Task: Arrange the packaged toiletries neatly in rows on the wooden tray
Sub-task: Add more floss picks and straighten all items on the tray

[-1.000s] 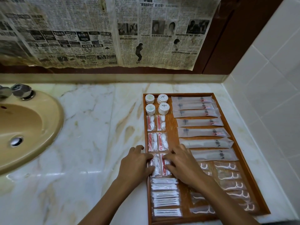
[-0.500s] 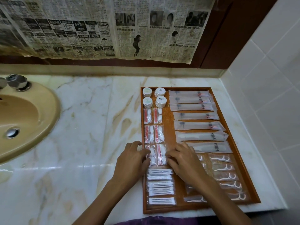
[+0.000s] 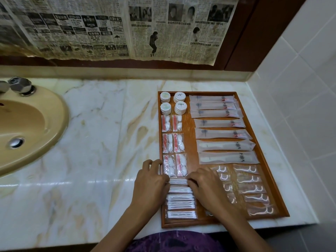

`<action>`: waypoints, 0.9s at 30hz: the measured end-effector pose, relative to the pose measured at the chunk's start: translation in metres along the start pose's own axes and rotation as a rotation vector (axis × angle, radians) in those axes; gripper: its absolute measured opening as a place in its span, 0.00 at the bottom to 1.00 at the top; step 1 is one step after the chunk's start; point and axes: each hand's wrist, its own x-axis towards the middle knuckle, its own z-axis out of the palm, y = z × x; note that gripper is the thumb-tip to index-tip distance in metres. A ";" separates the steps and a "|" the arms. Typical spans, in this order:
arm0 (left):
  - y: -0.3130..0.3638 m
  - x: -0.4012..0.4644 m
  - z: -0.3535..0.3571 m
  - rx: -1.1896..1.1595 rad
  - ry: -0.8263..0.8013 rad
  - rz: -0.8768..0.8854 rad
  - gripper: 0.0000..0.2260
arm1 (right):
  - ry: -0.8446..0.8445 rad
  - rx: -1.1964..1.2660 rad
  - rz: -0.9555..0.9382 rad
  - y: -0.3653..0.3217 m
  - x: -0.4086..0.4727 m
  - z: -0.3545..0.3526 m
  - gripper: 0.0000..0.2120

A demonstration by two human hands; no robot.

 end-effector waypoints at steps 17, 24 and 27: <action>0.007 -0.017 -0.003 0.025 0.009 -0.055 0.05 | 0.034 0.077 0.028 -0.001 -0.023 0.000 0.09; 0.008 -0.016 0.004 0.001 0.026 -0.071 0.08 | 0.034 0.067 0.037 0.000 -0.020 0.004 0.09; 0.008 -0.016 0.005 -0.021 0.002 -0.086 0.11 | 0.054 0.080 0.031 0.001 -0.021 0.005 0.08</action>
